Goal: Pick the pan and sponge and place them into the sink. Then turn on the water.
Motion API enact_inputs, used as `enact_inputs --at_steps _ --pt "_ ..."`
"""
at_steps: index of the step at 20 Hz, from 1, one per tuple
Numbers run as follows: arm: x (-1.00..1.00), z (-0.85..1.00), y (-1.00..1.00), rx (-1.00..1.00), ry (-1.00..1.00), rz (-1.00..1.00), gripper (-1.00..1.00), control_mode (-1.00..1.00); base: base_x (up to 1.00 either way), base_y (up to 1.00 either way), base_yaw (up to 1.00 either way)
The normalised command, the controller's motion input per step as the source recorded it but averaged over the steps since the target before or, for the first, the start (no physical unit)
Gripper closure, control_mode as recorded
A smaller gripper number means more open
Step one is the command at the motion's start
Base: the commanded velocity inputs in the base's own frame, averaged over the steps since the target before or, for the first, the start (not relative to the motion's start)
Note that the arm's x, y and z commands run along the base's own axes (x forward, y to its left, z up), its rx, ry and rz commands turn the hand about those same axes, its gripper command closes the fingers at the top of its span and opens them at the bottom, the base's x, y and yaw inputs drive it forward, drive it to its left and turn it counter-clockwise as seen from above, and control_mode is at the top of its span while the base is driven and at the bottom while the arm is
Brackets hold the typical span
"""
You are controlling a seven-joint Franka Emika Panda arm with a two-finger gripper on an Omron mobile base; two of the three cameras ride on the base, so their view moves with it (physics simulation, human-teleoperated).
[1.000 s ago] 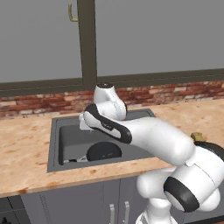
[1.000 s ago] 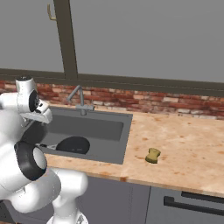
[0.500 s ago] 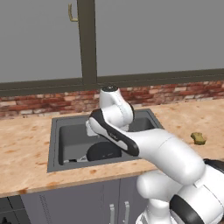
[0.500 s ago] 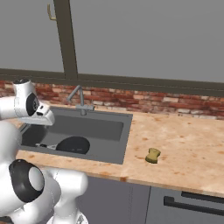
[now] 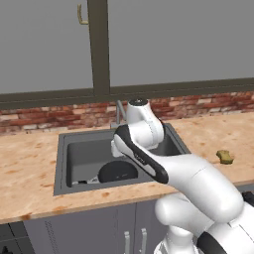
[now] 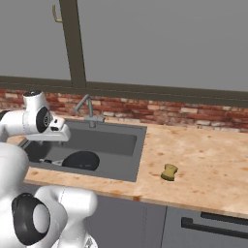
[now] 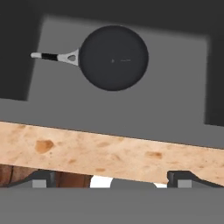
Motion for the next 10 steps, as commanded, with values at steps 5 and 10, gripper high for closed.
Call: enact_inputs --at_steps 5,10 --pt "-0.03 0.07 -0.45 0.00 0.00 0.04 -1.00 -1.00 0.00 0.00 0.00" --pt "-0.06 0.15 -0.41 0.00 0.01 0.02 -1.00 -1.00 0.00 0.00 0.00"
